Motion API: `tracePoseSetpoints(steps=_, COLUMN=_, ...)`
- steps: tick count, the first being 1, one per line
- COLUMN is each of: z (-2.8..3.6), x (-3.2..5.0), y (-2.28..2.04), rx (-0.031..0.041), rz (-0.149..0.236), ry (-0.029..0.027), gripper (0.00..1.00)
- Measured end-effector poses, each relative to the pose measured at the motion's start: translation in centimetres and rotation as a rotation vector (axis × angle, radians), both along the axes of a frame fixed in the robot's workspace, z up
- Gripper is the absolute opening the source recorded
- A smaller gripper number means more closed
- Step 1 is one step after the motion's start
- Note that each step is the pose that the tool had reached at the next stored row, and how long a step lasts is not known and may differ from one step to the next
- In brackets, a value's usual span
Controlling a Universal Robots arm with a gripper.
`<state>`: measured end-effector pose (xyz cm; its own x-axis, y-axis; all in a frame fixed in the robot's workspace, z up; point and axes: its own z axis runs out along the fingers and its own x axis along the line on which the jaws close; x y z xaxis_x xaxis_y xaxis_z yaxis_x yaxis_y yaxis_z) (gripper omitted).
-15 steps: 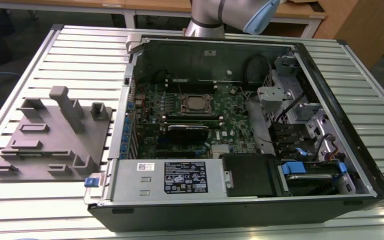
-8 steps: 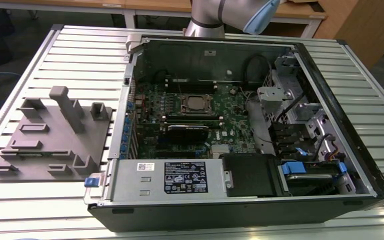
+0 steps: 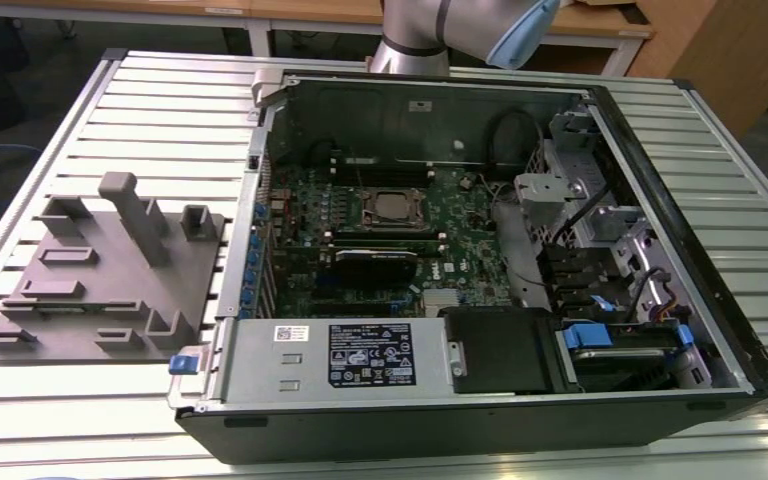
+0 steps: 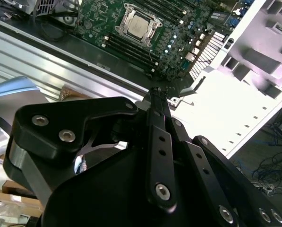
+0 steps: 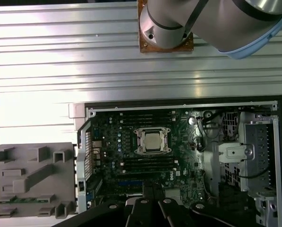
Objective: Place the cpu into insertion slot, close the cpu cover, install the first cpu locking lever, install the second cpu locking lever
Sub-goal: 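Close the cpu cover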
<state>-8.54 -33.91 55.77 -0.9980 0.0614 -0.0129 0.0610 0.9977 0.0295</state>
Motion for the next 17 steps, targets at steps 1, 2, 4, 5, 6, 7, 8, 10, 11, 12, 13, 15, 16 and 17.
tracePoseSetpoints(steps=1, z=-0.03, x=0.0, y=0.0, rx=-0.0001, rz=0.0, ry=0.0001, gripper=0.1)
tracePoseSetpoints(steps=2, z=-0.07, x=0.0, y=0.0, rx=-0.0001, rz=0.0, ry=0.0001, gripper=0.1)
tracePoseSetpoints(steps=4, z=-0.18, x=0.0, y=0.0, rx=-0.0001, rz=0.0, ry=0.0001, gripper=0.1)
tracePoseSetpoints(steps=5, z=-0.24, x=0.0, y=0.0, rx=-0.0001, rz=0.0, ry=0.0001, gripper=0.1)
tracePoseSetpoints(steps=6, z=-0.3, x=0.0, y=0.0, rx=-0.0001, rz=0.0, ry=0.0001, gripper=0.1)
tracePoseSetpoints(steps=7, z=-0.37, x=0.0, y=0.0, rx=-0.0001, rz=0.0, ry=0.0, gripper=0.1)
tracePoseSetpoints(steps=8, z=-0.44, x=0.0, y=0.0, rx=0.0, rz=0.0, ry=0.0, gripper=0.1)
tracePoseSetpoints(steps=10, z=-0.59, x=0.0, y=0.0, rx=0.0, rz=0.0, ry=0.0, gripper=0.1)
tracePoseSetpoints(steps=11, z=-0.67, x=0.0, y=0.0, rx=0.0, rz=0.0, ry=0.0, gripper=0.1)
tracePoseSetpoints(steps=12, z=-0.76, x=0.0, y=0.0, rx=-0.0001, rz=0.0, ry=0.0001, gripper=0.1)
tracePoseSetpoints(steps=13, z=-0.85, x=0.0, y=0.0, rx=-0.0001, rz=0.0, ry=0.0001, gripper=0.1)
tracePoseSetpoints(steps=15, z=-1.04, x=0.0, y=0.0, rx=-0.0001, rz=0.0, ry=0.0001, gripper=0.1)
tracePoseSetpoints(steps=16, z=-1.13, x=0.0, y=0.0, rx=-0.0001, rz=0.0, ry=0.0001, gripper=0.1)
tracePoseSetpoints(steps=17, z=-1.23, x=0.0, y=0.0, rx=0.0, rz=0.0, ry=0.0, gripper=0.1)
